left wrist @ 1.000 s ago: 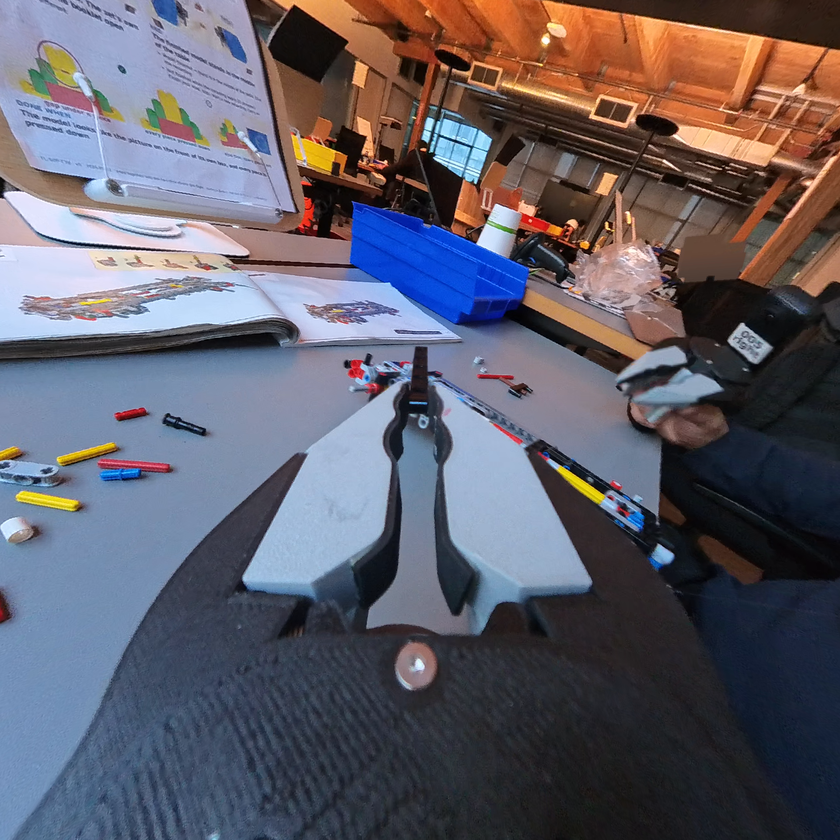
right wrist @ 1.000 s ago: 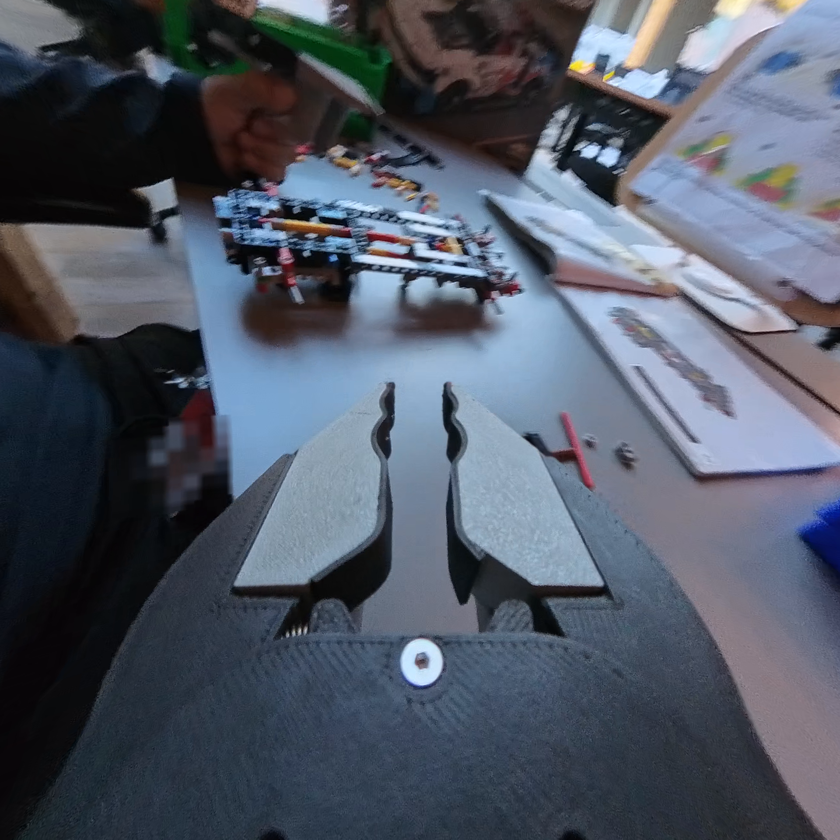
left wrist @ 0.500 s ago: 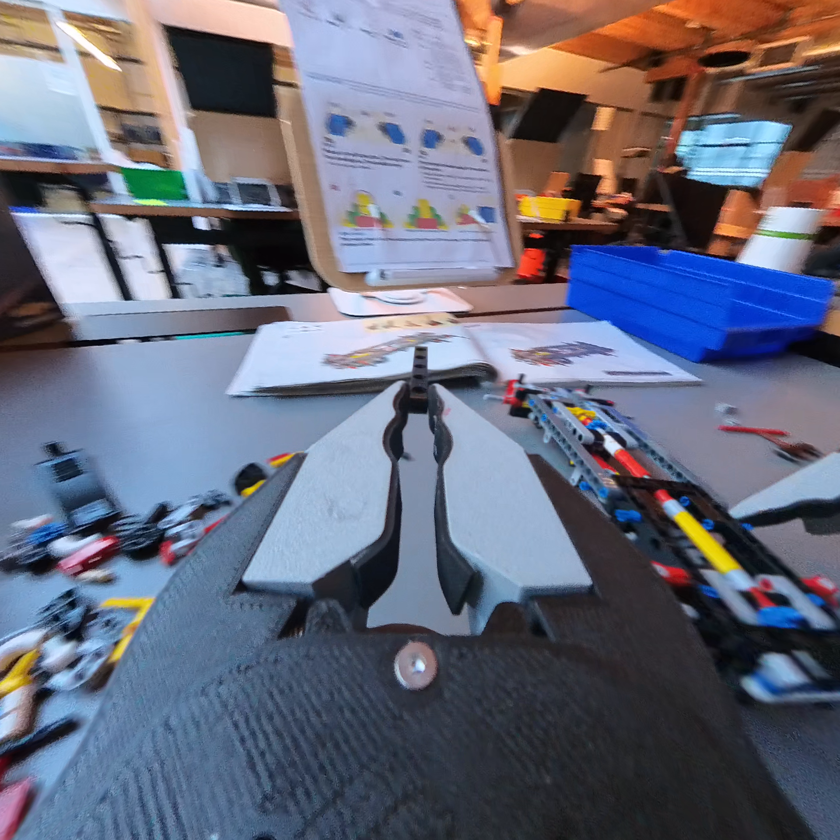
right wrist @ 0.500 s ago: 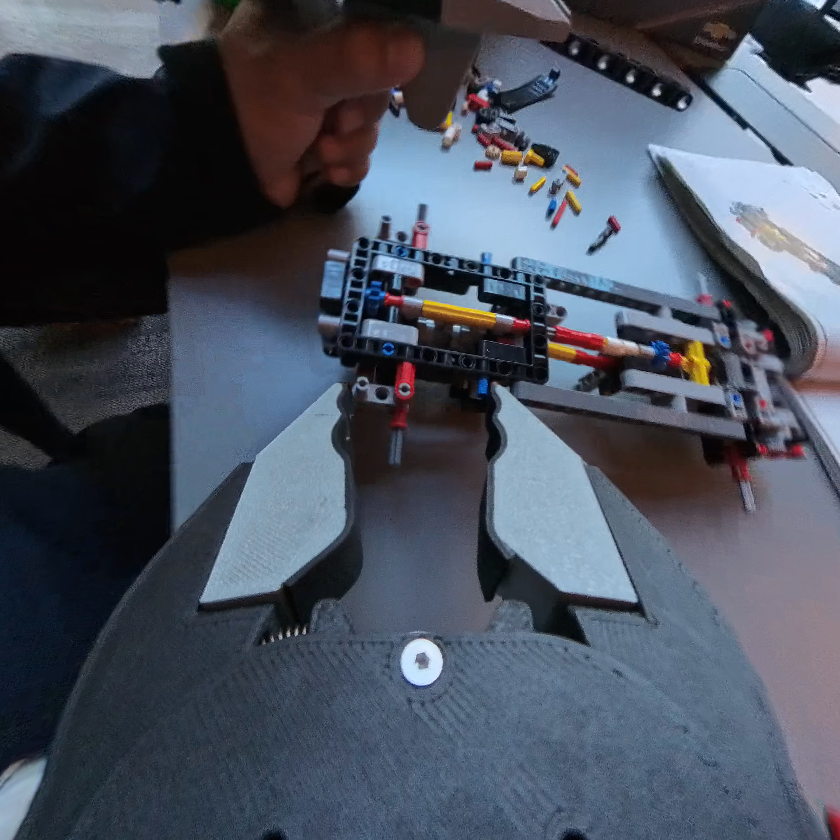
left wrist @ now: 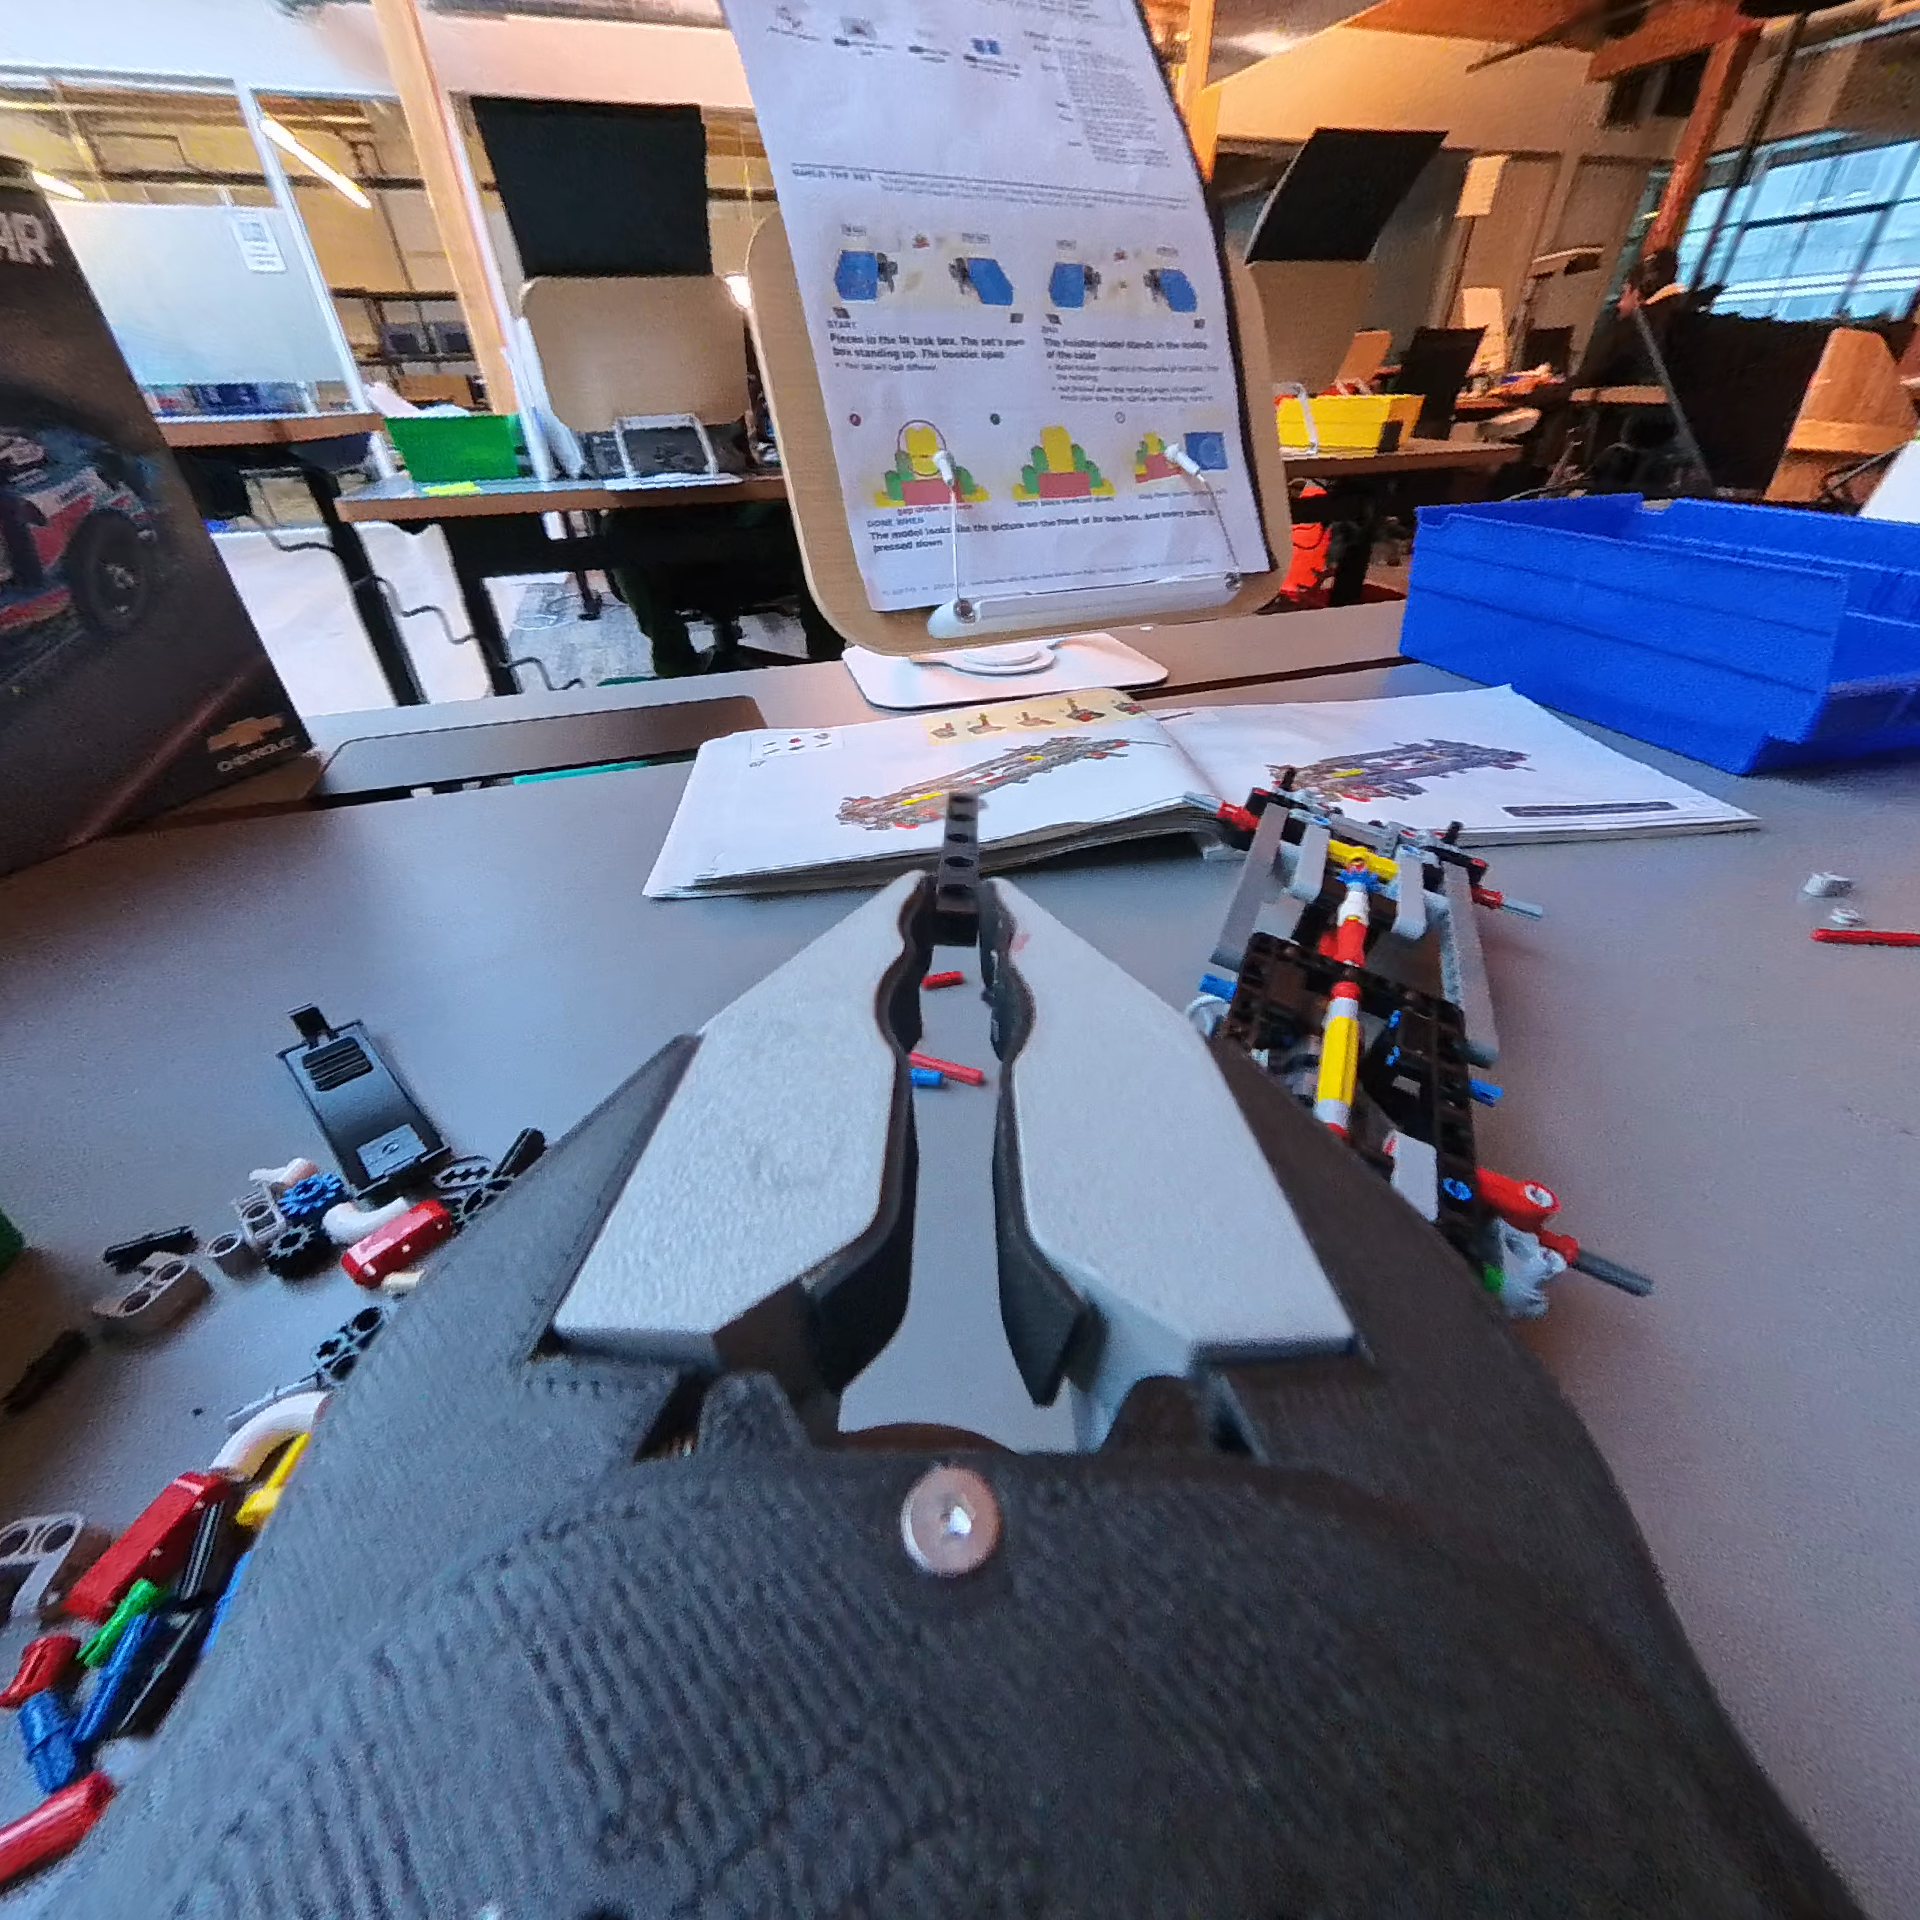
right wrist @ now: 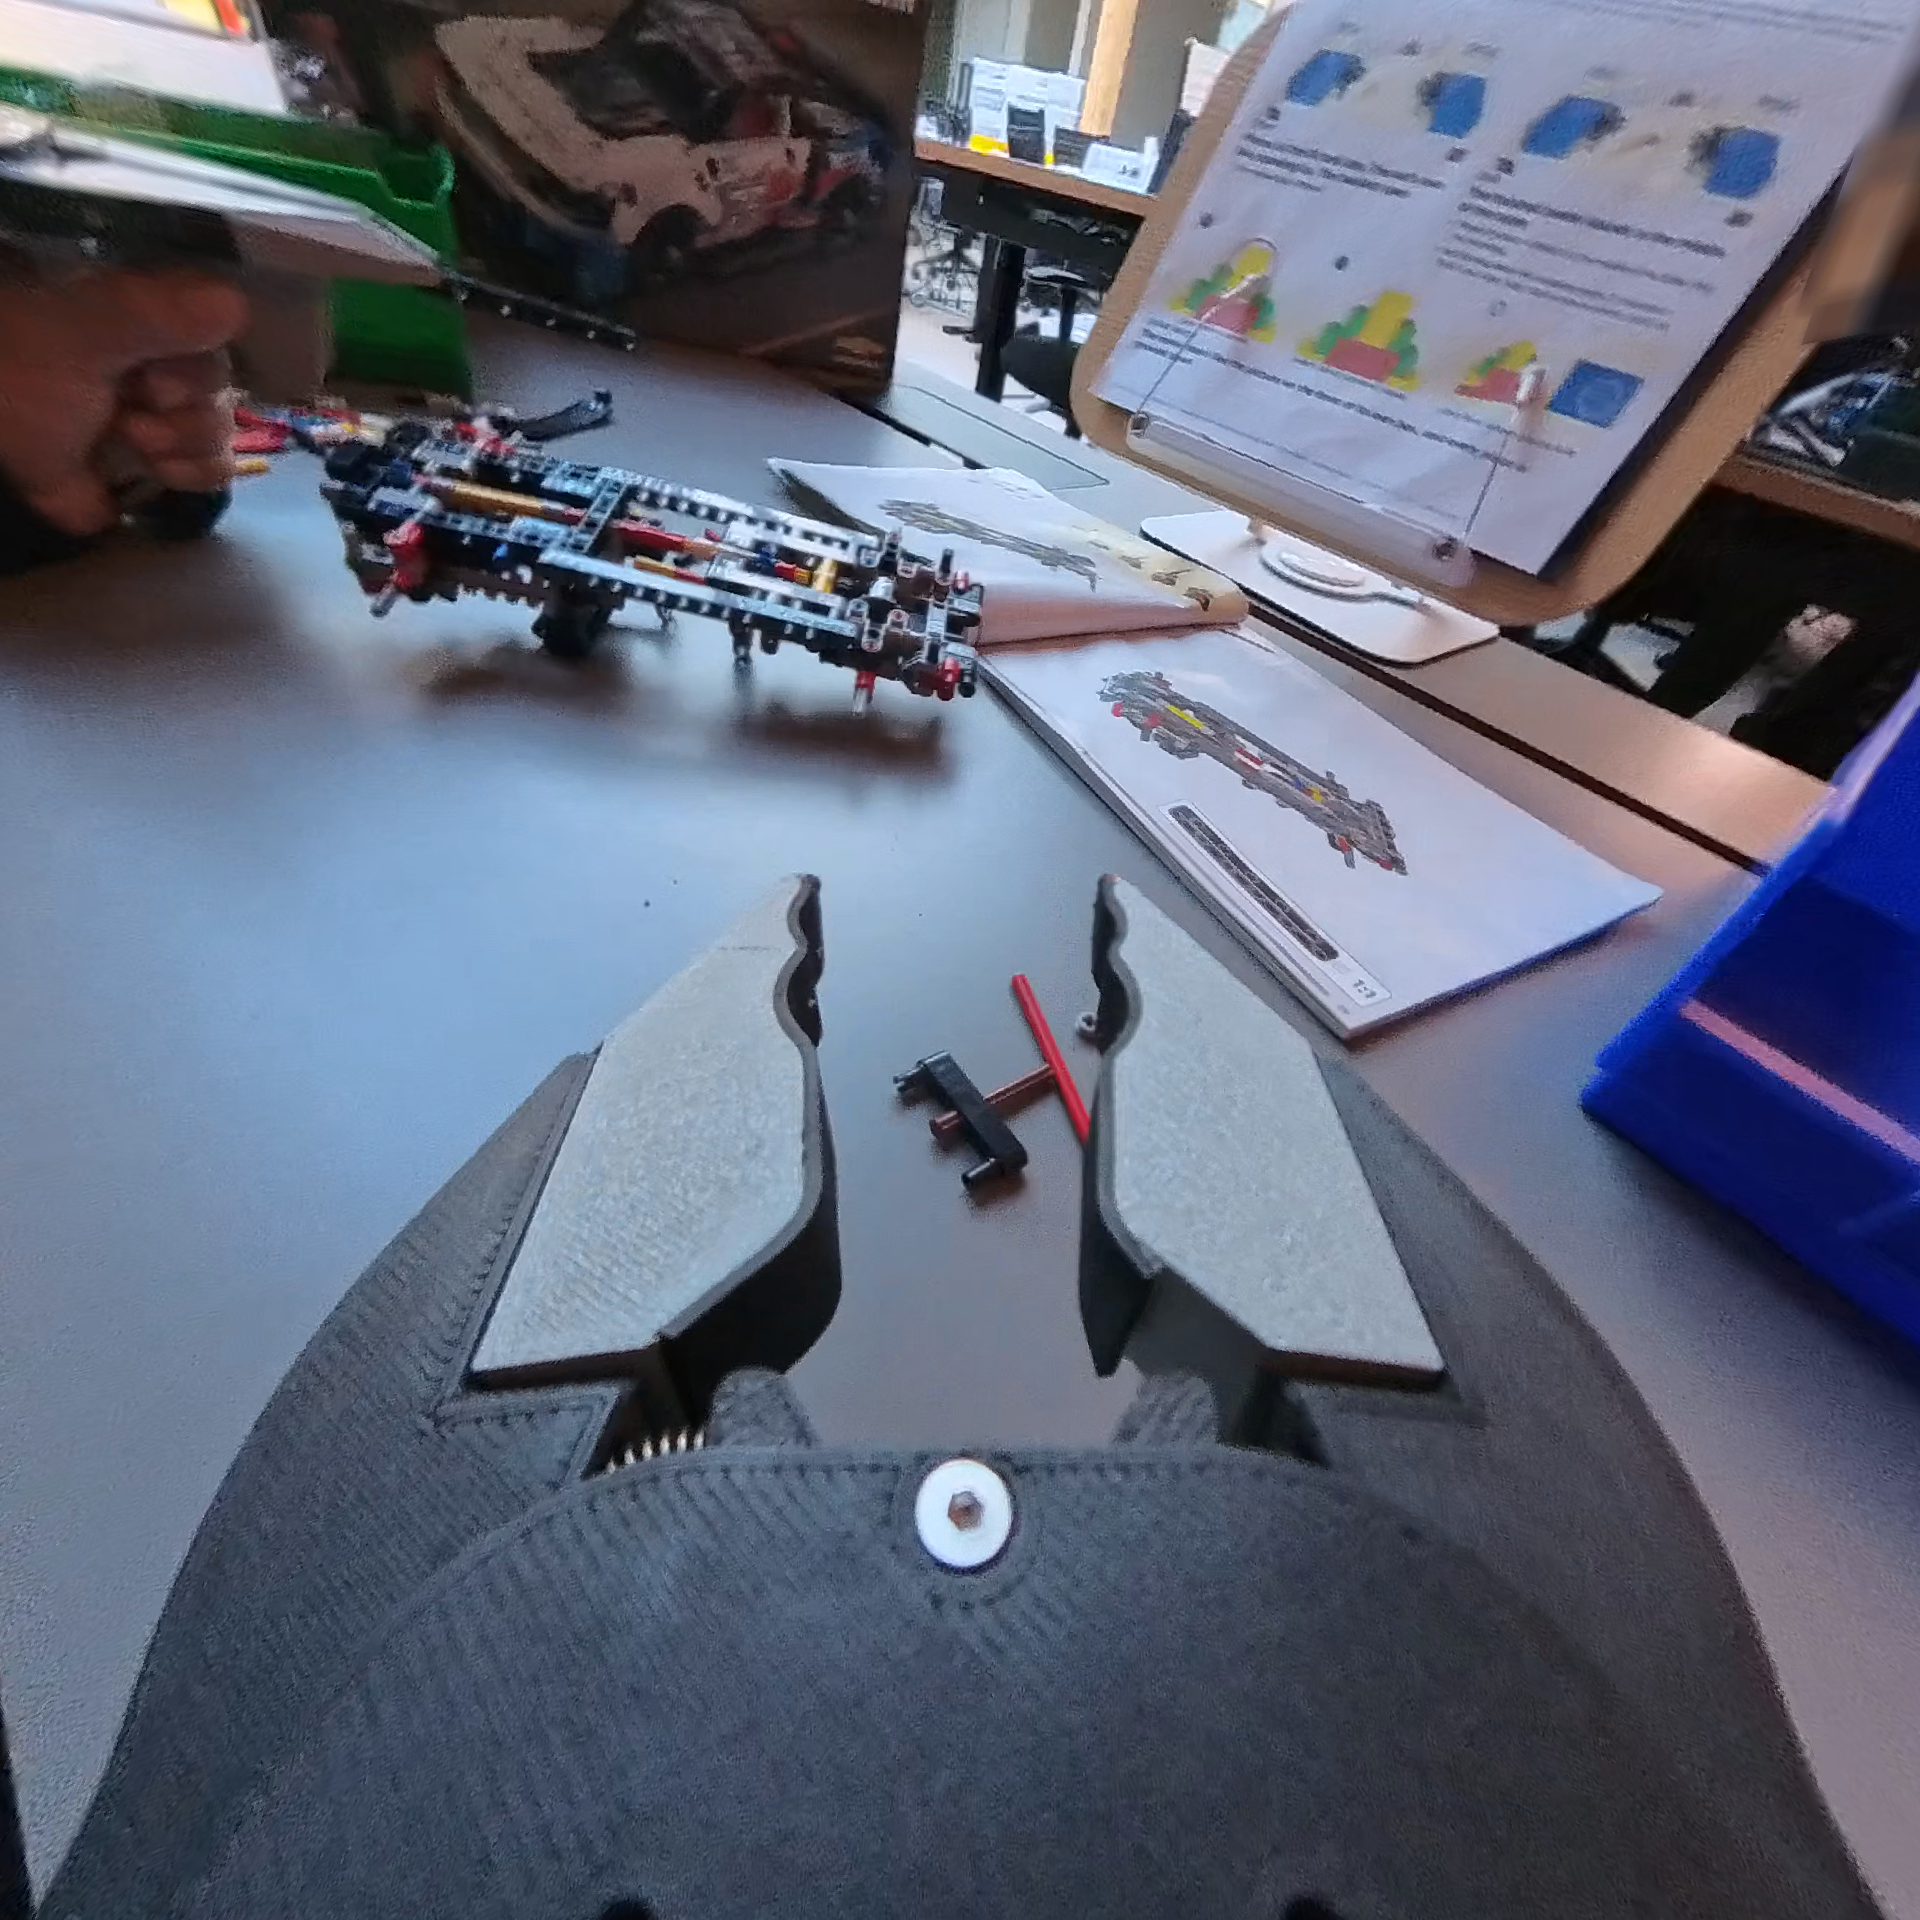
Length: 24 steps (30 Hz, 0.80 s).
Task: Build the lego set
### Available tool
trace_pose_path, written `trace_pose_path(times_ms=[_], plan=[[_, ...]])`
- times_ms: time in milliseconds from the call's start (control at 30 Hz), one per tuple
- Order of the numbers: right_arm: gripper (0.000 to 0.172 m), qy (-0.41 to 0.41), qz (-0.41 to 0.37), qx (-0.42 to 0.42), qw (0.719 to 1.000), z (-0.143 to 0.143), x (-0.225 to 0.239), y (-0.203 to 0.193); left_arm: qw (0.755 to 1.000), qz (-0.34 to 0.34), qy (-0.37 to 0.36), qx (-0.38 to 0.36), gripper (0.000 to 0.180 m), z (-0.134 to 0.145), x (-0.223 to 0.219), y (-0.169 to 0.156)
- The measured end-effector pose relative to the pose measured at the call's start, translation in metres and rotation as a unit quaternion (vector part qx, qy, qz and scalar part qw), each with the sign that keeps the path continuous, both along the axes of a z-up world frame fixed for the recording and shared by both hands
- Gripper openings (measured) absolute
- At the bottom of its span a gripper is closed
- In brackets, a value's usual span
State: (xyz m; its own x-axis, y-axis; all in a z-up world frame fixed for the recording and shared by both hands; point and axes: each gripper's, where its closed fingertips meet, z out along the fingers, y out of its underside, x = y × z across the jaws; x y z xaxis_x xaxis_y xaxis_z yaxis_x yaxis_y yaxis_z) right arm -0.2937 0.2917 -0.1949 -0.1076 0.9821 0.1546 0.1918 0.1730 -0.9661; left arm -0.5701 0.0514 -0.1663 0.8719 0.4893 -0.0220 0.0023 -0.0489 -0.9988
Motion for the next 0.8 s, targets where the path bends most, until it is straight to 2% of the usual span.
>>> trace_pose_path(times_ms=[100,533,800], plan=[[0.05,0.005,0.005,-0.02,1.0,0.002,-0.001,0.0,1.0,0.009,-0.012,0.016,0.005,0.002,-0.004,-0.005],[0.048,-0.026,0.012,0.106,0.994,-0.013,-0.008,-0.02,0.999,0.039,-0.012,0.012,0.005,0.001,-0.01,-0.008],[0.046,-0.035,0.002,0.132,0.991,-0.017,-0.01,-0.02,0.999,0.041,-0.015,0.013,0.005,0.0,-0.011,-0.009]])
